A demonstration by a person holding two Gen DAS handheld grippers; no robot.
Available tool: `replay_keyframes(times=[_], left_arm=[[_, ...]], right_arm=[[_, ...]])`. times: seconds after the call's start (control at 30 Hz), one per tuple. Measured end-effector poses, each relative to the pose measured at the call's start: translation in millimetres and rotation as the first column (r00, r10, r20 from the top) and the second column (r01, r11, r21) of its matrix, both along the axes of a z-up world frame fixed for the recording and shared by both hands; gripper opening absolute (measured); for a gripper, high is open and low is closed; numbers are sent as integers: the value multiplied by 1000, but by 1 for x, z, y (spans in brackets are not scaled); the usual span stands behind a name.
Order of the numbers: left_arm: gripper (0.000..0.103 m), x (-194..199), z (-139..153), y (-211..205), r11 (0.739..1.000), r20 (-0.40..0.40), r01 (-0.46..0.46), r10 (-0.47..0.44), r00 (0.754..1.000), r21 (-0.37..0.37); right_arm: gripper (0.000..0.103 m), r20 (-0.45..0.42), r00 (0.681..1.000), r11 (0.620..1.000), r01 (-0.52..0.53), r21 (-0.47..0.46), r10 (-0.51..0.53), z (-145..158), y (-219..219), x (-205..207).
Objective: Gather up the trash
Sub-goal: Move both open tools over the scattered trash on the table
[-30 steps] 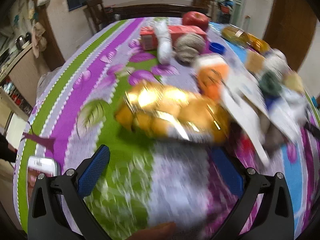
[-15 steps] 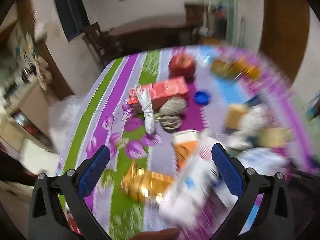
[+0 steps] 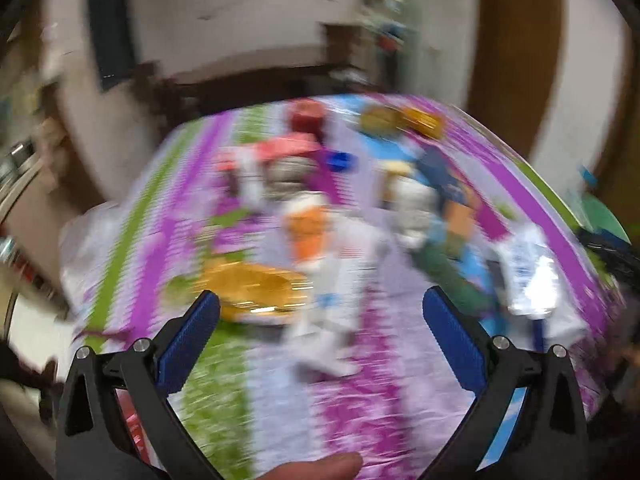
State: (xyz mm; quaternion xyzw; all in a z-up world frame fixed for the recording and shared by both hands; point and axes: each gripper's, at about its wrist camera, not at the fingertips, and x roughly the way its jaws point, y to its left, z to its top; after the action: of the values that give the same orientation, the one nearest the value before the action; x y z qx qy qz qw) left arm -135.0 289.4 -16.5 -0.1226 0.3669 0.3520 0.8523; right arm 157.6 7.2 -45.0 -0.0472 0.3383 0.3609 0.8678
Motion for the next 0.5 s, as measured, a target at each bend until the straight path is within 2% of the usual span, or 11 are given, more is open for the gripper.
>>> replay_keyframes(times=[0.1,0.23,0.27,0.37,0.43,0.47,0.5], left_arm=[[98,-22,-13,5,998,-46,-53,51,998,-35],[98,-43,-24,-5,990,-82,-139,138,987,0],[98,-47,-27,-5,989,-92,-148,146,985,-17],[98,-57,-39,-10,989,-120,-105,93,988,-100],[98,-51,-47,-16,991,-150,-116,104,983,-68],[98,-44,-52,-14,991,-159,-128,119,980,-47],[98,-41,-50,-17,990,-155,-138,133,979,-24]], right_arm=[[99,43,999,1000,7,9,-7,14,-8,-3],[99,27,999,1000,-26,-13,26,16,-9,-5],[99,29,999,999,-25,-29,26,14,-8,-6],[99,-16,1000,996,-27,-87,25,-3,3,-6],[99,-53,998,995,-45,-94,41,-12,9,-8],[99,-33,999,995,-28,-99,25,-10,8,-12],[99,26,1000,995,16,-100,-14,-3,4,-18]])
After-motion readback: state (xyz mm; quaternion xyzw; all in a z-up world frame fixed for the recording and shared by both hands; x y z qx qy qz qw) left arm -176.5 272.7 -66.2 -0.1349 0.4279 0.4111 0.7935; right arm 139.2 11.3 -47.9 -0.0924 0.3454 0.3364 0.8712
